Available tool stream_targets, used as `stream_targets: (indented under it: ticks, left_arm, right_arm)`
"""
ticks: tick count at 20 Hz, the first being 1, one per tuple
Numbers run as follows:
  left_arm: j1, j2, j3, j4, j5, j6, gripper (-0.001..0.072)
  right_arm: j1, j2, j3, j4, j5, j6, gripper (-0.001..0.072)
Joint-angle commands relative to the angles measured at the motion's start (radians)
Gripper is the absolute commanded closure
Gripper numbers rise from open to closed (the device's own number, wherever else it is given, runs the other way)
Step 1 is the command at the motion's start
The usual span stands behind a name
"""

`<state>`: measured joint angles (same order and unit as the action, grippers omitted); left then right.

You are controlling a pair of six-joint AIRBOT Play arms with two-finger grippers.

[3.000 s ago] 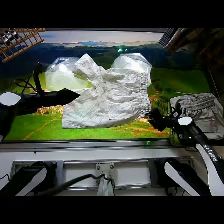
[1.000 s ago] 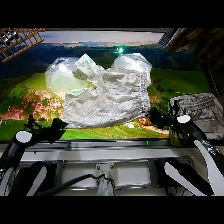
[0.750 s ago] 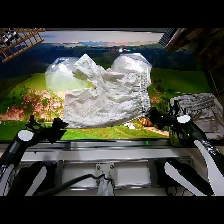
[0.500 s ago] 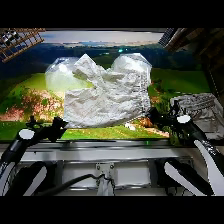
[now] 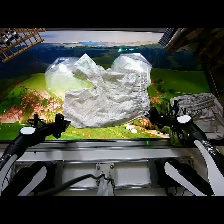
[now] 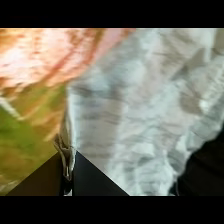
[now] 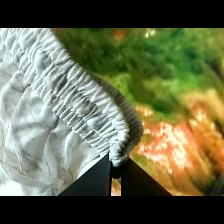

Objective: Fold the clothes and pants, and hang the long-sleeved shirts on hangers.

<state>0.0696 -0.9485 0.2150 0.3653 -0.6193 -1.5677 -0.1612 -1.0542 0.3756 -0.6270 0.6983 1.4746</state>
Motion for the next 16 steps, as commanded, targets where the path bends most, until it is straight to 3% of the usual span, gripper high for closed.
stream_targets:
  ticks: [1,7,9,13,16]
  left_arm:
    - [0.0,0.053,0.037,-0.185,-0.035,0.196,0.0701]
    - [0.003,0.23,0.318,-0.201,-0.002,0.272,0.0702]
    - [0.003,0.228,0.448,-0.201,0.027,0.28,0.0702]
    - [0.003,0.226,0.762,-0.197,0.093,0.391,0.0702]
    - [0.003,0.227,0.993,-0.103,0.074,0.405,0.0703]
  right_arm:
    - [0.0,0.014,0.001,-0.002,0.082,-0.013,0.0677]
    - [0.0,0.144,0.197,-0.008,0.248,-0.011,0.0678]
    - [0.0,0.167,0.336,-0.008,0.284,0.049,0.0678]
    - [0.0,0.166,0.665,-0.005,0.341,0.169,0.0678]
    - [0.0,0.166,0.896,-0.005,0.385,0.246,0.0678]
